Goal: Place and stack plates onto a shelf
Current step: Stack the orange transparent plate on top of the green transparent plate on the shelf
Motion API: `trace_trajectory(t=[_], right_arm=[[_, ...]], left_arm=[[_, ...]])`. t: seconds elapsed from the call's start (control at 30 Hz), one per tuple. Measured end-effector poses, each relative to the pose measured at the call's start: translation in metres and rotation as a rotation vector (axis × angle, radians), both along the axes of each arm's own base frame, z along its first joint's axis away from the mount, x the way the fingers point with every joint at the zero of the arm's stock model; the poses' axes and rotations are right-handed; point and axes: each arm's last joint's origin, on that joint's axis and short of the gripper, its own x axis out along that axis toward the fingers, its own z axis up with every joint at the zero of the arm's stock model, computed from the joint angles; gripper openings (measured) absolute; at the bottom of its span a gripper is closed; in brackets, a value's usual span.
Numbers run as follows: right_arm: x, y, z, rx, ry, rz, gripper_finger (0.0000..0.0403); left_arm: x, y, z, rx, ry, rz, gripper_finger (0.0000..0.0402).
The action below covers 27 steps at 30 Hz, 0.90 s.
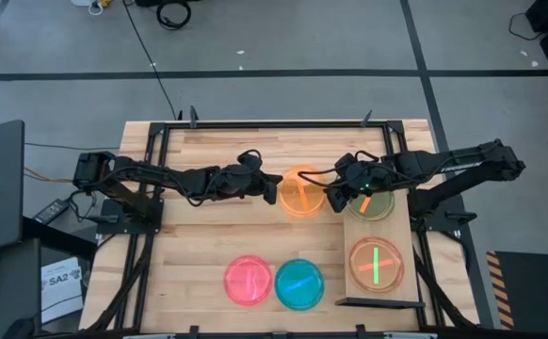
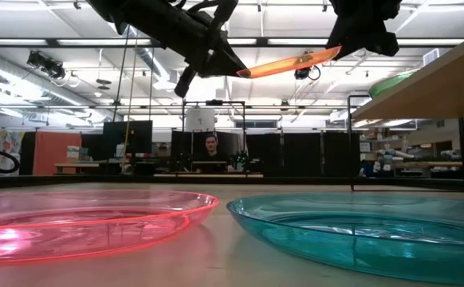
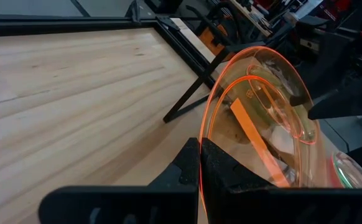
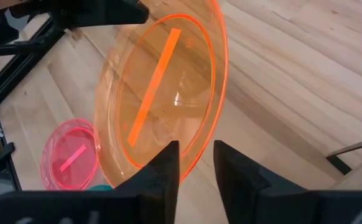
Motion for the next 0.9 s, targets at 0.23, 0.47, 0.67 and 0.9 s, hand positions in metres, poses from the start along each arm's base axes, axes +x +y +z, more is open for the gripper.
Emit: trace_trajectory(t=[0.23, 0.47, 0.67, 0.9], right_arm=[[-0.0002, 0.0, -0.0001, 0.0, 0.002, 0.0, 0.0054], [-0.0006, -0.0003, -0.0005, -0.007, 0.009, 0.001, 0.0012], [-0.0005, -0.0003, -0.0004, -0.01, 0.008, 0.002, 0.0007], [-0.0005, -0.0003, -0.0004, -0.01, 0.008, 0.003, 0.0007]], left_arm=[[0.0, 0.0, 0.0, 0.0, 0.0, 0.0, 0.0007], [-0.0001, 0.0001, -0.0001, -0.001, 0.0, 0.003, 0.0008], [-0.0001, 0.0001, -0.0001, -0.003, -0.001, 0.004, 0.0009], [0.0, 0.0, 0.0, -0.002, -0.001, 0.001, 0.0014]])
